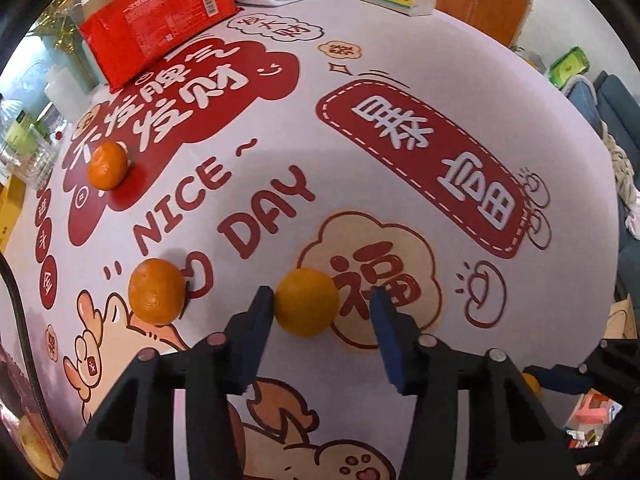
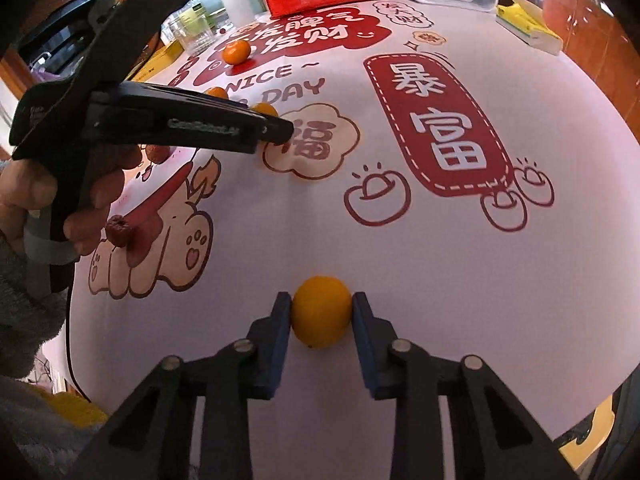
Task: Organize fruits
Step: 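Carry both held oranges over the pink bowl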
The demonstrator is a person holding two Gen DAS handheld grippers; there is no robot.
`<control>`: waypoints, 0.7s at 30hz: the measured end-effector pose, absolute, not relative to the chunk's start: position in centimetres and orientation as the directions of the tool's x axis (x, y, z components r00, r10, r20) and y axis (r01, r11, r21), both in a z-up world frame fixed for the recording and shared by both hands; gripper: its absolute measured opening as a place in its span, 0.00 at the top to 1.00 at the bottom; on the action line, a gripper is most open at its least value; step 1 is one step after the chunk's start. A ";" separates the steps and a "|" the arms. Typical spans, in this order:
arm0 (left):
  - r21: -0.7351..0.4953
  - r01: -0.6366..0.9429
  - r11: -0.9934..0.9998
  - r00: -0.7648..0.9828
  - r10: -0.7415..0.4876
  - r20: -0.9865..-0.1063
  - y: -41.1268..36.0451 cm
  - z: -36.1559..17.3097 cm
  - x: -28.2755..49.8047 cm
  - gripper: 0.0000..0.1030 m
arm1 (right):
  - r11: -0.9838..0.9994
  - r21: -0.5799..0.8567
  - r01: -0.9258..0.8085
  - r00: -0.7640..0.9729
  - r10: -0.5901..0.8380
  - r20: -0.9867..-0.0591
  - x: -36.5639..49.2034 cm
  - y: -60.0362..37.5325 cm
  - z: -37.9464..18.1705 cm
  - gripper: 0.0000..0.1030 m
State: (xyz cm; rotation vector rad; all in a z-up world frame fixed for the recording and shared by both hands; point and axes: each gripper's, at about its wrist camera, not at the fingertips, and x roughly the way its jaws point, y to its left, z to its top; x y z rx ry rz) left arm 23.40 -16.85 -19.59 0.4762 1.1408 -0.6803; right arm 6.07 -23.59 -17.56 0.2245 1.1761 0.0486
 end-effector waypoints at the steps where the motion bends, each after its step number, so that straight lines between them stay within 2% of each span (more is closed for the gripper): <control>1: 0.011 0.699 0.715 0.263 -0.244 -0.933 -16.8 -19.6 23.5 0.62 | 0.978 0.197 0.074 0.386 0.154 -0.910 6.1 -23.5 -17.6 0.71; 3: 0.017 0.689 0.725 0.277 -0.241 -0.930 -16.6 -19.5 23.8 0.70 | 0.978 0.194 0.072 0.387 0.152 -0.910 6.2 -23.6 -17.5 0.71; 12: -0.053 0.631 0.774 0.255 -0.272 -0.928 -14.4 -18.4 24.0 0.72 | 0.983 0.171 0.066 0.393 0.132 -0.910 7.1 -23.9 -16.7 0.72; 21: -0.071 0.568 0.820 0.311 -0.294 -0.904 -8.3 -13.3 22.1 0.72 | 0.988 0.152 -0.025 0.419 0.148 -0.896 9.6 -21.0 -14.2 0.72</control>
